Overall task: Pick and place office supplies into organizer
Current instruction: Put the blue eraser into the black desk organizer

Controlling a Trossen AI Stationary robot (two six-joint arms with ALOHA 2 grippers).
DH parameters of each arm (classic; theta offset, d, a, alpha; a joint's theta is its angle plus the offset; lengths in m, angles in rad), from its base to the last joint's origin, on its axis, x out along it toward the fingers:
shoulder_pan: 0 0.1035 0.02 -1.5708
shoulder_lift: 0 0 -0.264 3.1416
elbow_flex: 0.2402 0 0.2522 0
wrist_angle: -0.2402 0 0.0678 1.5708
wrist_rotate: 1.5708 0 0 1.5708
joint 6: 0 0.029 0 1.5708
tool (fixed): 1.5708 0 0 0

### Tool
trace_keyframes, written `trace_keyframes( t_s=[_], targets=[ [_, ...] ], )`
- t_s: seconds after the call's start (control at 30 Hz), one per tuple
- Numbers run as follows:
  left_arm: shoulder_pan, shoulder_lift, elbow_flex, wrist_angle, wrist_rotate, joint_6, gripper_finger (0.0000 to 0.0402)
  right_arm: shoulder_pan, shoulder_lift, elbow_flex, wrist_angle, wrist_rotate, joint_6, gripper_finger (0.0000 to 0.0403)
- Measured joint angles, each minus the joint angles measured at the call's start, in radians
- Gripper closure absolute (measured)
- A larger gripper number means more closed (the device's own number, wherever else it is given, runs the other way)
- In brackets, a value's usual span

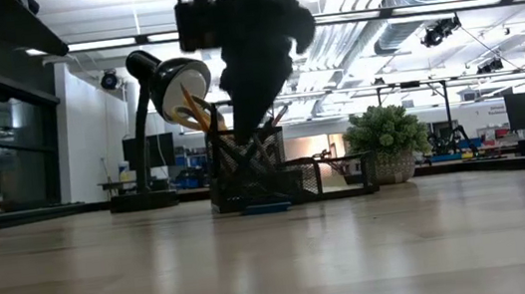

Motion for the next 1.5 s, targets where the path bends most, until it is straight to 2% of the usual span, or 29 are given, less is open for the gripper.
trace_keyframes(
  t_s=[0.3,0.5,1.37,1.5],
  targets=[
    [0.000,0.000,0.000,-0.015,0.018,0.000,0.0330,-0.002,0.071,0.000,-0.004,0.051,0.048,0.0238],
    [0.000,0.000,0.000,-0.016,0.031,0.000,0.0330,-0.027,0.079,0.000,-0.023,0.021,0.038,0.0216],
    [0.000,0.000,0.000,-0.020,0.018,0.000,0.0330,-0.054,0.118,0.001,-0.032,-0.049,0.001,0.0224],
    [0.000,0.000,0.000,-0.023,0.016,0.000,0.0330,-0.046,0.137,0.000,-0.028,-0.017,0.004,0.0227]
  ],
)
